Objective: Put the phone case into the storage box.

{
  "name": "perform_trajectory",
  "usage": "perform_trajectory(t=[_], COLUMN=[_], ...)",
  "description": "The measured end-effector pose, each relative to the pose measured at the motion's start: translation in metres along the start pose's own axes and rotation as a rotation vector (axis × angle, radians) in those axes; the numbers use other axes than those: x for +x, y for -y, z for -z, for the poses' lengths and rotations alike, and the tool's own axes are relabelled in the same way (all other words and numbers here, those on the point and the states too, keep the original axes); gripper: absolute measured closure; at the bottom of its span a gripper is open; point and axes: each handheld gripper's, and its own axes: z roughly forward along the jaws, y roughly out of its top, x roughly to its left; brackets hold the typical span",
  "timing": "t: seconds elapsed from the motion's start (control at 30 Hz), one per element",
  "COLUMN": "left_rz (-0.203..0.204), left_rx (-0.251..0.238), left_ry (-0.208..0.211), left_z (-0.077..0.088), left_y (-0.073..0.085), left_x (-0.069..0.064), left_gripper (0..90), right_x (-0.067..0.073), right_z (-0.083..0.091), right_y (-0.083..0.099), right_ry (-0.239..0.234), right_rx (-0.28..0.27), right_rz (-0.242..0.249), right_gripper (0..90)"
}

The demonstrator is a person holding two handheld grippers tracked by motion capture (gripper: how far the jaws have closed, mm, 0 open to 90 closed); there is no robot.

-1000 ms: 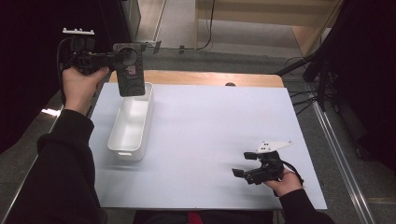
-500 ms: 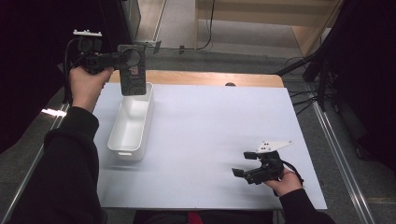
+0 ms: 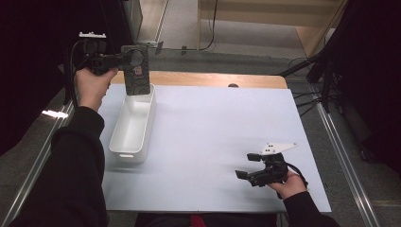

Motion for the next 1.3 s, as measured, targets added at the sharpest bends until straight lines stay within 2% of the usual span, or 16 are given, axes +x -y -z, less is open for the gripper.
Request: perform_trajectory(t=[0.23,0.5,0.7,0.8,1.07,1.3], left_rz=[0.0,0.004,0.001,0.014,0.022,-0.006], left_rx=[0.003,-0.006,-0.017,-0.025,-0.014,-0.012], left_ry=[-0.019,-0.021,-0.018,-0.008,-0.001,-0.002], left_z=[-0.007,-0.016,-0.019,-0.019,-0.026,-0.032], left_y=[0.003,0.012,0.018,0.02,0.028,0.03], left_x=[0.004,0.008,0.011,0.013,0.017,0.016], left_gripper=[73.1,73.1,73.1,73.1,73.0,73.0], right_x=[-0.001,-0.001,-0.001,-0.001,0.0,0.0], right_z=[0.001,0.0,0.001,0.0,0.0,0.0], right_y=[0.001,0.001,0.001,0.001,0.0,0.002], right_ry=[0.0,-0.007,-0.004,-0.005,-0.012,-0.013], right_rx=[-0.003,-0.002,-0.004,-0.005,-0.011,-0.007], right_rz=[0.0,0.0,0.003,0.003,-0.005,-0.009], right_gripper=[12.2,12.2,12.2,12.2,12.2,12.2])
